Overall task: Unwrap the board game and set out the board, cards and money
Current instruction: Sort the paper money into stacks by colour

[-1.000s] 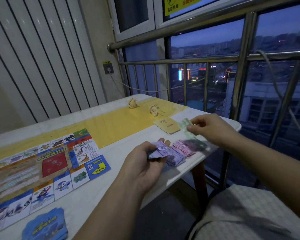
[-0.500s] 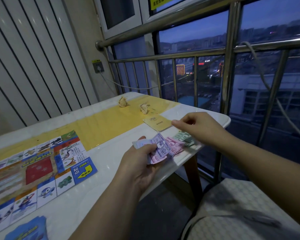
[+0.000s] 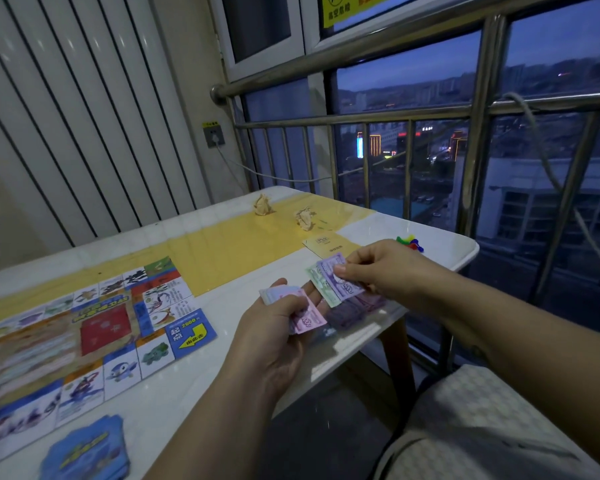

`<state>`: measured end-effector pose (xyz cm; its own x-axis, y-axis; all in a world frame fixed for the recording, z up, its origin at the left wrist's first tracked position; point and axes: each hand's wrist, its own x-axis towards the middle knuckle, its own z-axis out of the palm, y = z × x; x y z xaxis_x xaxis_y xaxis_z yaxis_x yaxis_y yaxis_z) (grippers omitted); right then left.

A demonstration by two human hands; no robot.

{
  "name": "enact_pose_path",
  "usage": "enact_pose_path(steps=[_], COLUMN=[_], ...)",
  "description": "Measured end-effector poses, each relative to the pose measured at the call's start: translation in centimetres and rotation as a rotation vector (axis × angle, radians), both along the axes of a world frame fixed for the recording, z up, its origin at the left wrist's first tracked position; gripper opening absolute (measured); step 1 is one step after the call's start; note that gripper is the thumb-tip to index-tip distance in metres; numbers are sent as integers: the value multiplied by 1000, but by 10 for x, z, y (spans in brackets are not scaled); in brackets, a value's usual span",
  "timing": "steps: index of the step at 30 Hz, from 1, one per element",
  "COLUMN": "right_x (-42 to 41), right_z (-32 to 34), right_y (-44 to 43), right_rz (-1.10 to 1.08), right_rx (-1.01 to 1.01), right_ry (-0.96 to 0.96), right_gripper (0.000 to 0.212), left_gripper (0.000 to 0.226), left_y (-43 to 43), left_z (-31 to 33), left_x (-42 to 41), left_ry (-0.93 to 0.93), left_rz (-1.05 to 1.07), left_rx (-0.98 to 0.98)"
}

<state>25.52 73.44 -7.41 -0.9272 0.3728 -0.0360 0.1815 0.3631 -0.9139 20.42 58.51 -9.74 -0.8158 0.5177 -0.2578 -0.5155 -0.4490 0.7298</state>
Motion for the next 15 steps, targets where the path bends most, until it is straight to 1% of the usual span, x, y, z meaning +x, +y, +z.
enact_pose_path(steps=[2, 4, 7, 9, 11, 13, 15], right_x=[-3, -6, -9, -8, -9, -13, -17], right_z=[-1, -3, -4, 3, 5, 0, -13], right_y=[-6, -15, -20, -14, -7, -3, -2], right_rz=[10, 41, 64, 30, -23, -52, -79], right_rx=[29, 112, 204, 215, 266, 379, 530], right_ry=[-5, 2, 45, 73, 79, 21, -59], right_gripper=[22, 28, 36, 31, 21, 24, 36], left_gripper=[36, 34, 40, 40, 38, 36, 36], left_y=[-2, -2, -3, -7, -15, -23, -27], left_z=[-1, -4, -7, -8, -9, -9, -11], left_x=[-2, -2, -4, -8, -15, -21, -25], left_ry=[-5, 10, 27, 21, 4, -16, -32], left_rz=[5, -5, 31, 87, 130, 157, 165], left_rx=[-19, -31, -59, -77, -86, -90, -87])
